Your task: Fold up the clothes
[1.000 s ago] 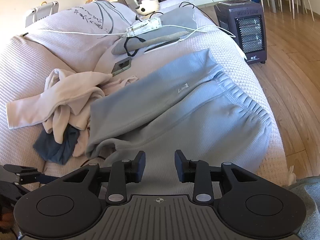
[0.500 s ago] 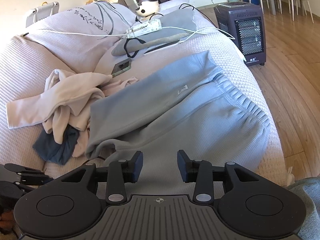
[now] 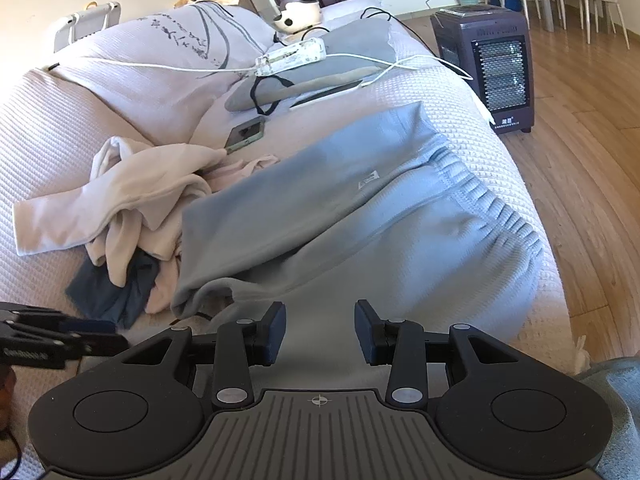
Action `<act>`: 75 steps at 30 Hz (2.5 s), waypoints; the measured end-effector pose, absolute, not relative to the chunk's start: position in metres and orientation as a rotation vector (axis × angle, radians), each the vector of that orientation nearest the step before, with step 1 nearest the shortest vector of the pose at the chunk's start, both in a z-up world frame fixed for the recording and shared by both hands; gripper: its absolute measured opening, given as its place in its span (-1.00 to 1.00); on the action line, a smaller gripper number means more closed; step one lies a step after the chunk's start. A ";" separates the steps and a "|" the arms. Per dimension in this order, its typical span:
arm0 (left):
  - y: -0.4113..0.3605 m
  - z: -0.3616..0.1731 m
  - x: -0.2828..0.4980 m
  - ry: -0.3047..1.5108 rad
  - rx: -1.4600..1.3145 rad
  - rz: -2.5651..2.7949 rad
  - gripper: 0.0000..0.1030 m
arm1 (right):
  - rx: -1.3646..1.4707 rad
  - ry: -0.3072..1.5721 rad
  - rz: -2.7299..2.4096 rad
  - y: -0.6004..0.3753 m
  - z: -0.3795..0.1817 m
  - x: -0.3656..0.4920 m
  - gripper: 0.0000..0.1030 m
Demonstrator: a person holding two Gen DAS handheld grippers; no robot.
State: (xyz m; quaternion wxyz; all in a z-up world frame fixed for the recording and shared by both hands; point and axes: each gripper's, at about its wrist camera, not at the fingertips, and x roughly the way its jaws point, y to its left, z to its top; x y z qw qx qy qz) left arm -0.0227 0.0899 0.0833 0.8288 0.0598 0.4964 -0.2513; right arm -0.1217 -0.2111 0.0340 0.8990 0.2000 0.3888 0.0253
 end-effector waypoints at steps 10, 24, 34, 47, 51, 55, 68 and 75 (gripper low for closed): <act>0.106 0.058 -0.028 1.175 0.112 -0.576 0.63 | 0.415 0.806 0.216 -0.199 0.037 -0.122 -0.18; 0.054 0.077 -0.035 1.075 0.026 -0.776 -0.79 | 0.462 0.752 0.091 -0.214 0.044 -0.131 -0.16; -0.060 0.114 -0.056 0.815 0.255 -0.975 -0.26 | 0.574 0.629 -0.075 -0.256 0.054 -0.156 -0.16; -0.037 0.070 -0.055 0.966 0.338 -0.882 0.54 | 0.518 0.647 -0.044 -0.253 0.056 -0.153 -0.16; -0.042 0.063 -0.052 0.975 0.304 -0.887 0.42 | 0.438 0.663 0.001 -0.238 0.065 -0.134 -0.16; -0.063 0.061 -0.066 0.952 0.382 -0.943 0.39 | 0.398 0.717 0.093 -0.218 0.072 -0.097 -0.15; 0.002 0.064 -0.042 1.001 0.292 -0.764 0.49 | 0.160 0.878 0.036 -0.193 0.055 -0.007 -0.32; 0.010 0.065 -0.043 1.025 0.285 -0.798 0.49 | 0.229 0.795 -0.018 -0.238 0.064 -0.067 -0.71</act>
